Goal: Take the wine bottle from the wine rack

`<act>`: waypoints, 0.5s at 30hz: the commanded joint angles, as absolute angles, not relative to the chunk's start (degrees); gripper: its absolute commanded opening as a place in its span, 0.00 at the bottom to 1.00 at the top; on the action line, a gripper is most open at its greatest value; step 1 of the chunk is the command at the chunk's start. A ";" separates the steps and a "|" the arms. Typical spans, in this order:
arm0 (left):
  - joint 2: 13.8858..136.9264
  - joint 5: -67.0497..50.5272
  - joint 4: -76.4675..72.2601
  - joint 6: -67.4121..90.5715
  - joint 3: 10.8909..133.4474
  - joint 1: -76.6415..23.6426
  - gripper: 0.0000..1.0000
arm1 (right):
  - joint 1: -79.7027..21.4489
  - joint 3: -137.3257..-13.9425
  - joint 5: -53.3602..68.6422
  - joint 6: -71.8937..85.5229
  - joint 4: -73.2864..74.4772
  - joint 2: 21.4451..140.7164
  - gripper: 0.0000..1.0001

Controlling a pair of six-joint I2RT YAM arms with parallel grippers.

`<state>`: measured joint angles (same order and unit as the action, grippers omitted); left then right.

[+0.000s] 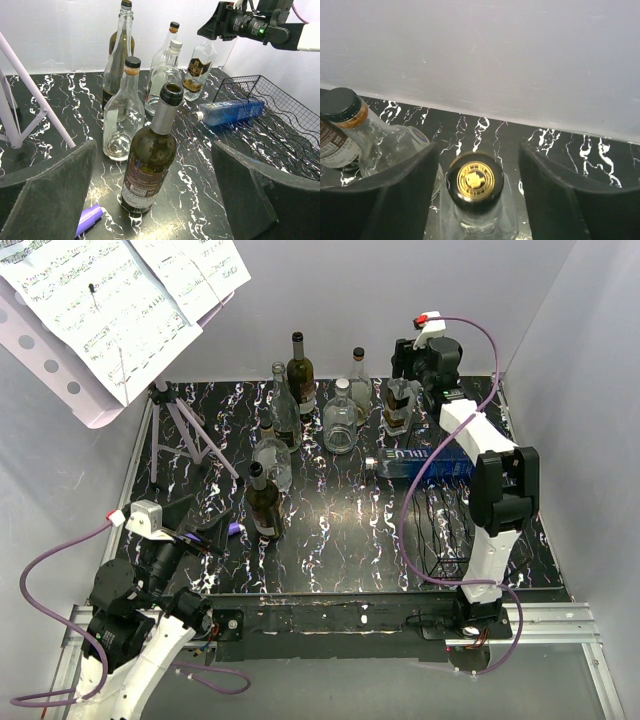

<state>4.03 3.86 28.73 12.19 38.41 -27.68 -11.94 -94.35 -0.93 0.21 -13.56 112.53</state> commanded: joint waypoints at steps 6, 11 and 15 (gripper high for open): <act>5.10 3.96 29.00 11.78 39.46 -27.95 0.98 | -11.51 -92.90 -0.44 0.18 -17.59 101.26 0.84; 4.05 4.66 28.92 12.04 39.29 -27.95 0.98 | -11.07 -91.94 8.68 -3.68 -13.36 95.72 0.84; 3.61 4.66 28.92 11.87 39.20 -27.95 0.98 | -11.07 -87.38 17.47 -7.46 -11.87 90.10 0.84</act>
